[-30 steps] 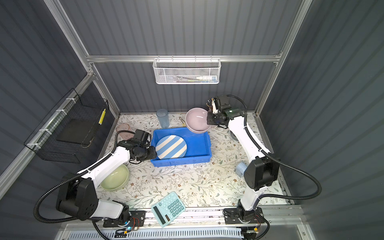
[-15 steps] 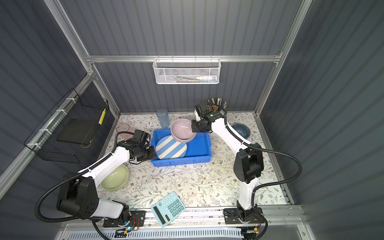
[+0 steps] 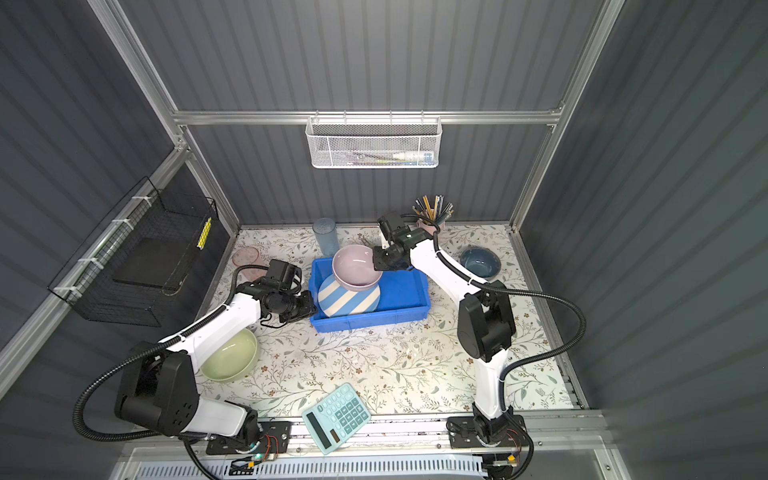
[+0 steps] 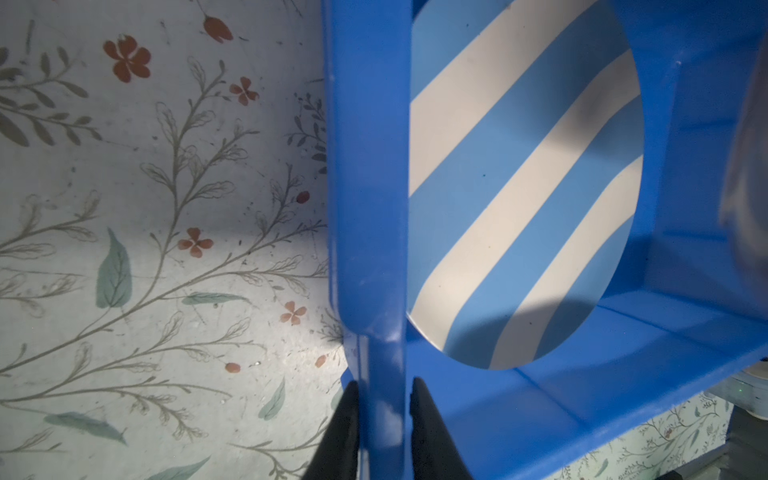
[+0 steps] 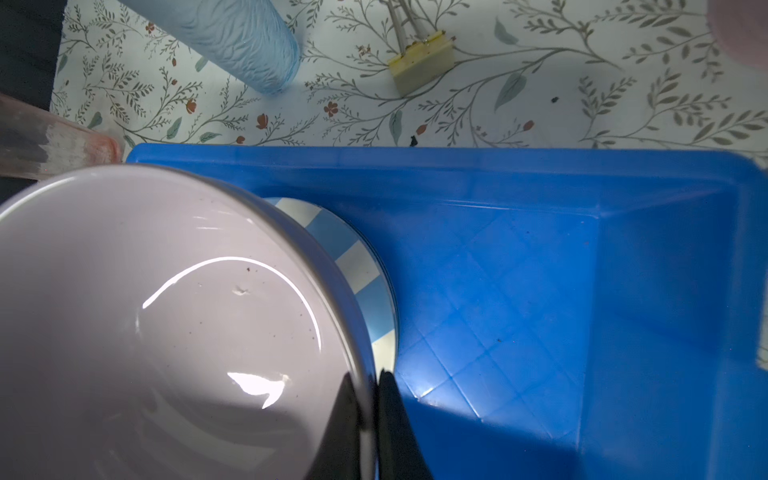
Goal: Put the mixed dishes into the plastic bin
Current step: 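Carry the lilac bowl over the blue bin with the right gripper, then lower the lilac bowl onto the striped plates while left releases the bin rim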
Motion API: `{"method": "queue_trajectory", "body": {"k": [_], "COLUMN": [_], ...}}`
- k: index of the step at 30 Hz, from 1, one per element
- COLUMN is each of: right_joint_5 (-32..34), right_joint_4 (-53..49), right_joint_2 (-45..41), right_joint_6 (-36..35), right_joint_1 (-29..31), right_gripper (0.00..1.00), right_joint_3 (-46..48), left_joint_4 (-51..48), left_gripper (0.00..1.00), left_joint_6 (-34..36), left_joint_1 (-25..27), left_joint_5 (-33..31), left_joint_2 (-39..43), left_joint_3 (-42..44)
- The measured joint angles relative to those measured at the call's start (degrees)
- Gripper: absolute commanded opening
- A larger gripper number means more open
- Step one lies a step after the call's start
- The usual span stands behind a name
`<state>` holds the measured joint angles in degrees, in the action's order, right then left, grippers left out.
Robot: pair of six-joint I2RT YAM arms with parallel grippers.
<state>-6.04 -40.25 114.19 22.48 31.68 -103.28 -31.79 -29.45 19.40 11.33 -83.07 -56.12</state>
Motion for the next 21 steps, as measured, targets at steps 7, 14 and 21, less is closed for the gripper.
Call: {"method": "queue_trajectory", "body": {"k": [7,14,21], "right_joint_5": [1.01,3.02,3.45], "right_joint_4": [-0.55,-1.84,-1.7], "right_joint_2": [3.21,5.44,6.27], "right_joint_6": [-0.31,-0.92,-0.92], "right_joint_1": [1.66,2.69,3.17], "right_gripper": [0.0,0.0,0.0], "right_joint_3": [0.0,-0.07,-1.09], "left_joint_4": [1.49,0.79,-3.61], "left_gripper": [0.3,0.43,0.5], "left_joint_6": [-0.79,-0.57,0.76], "left_joint_1": [0.0,0.04,0.04], "left_joint_5": [1.38,0.92,-3.04], "left_joint_2": [0.0,0.83,3.93], "left_joint_3": [0.55,0.46,-1.79]}}
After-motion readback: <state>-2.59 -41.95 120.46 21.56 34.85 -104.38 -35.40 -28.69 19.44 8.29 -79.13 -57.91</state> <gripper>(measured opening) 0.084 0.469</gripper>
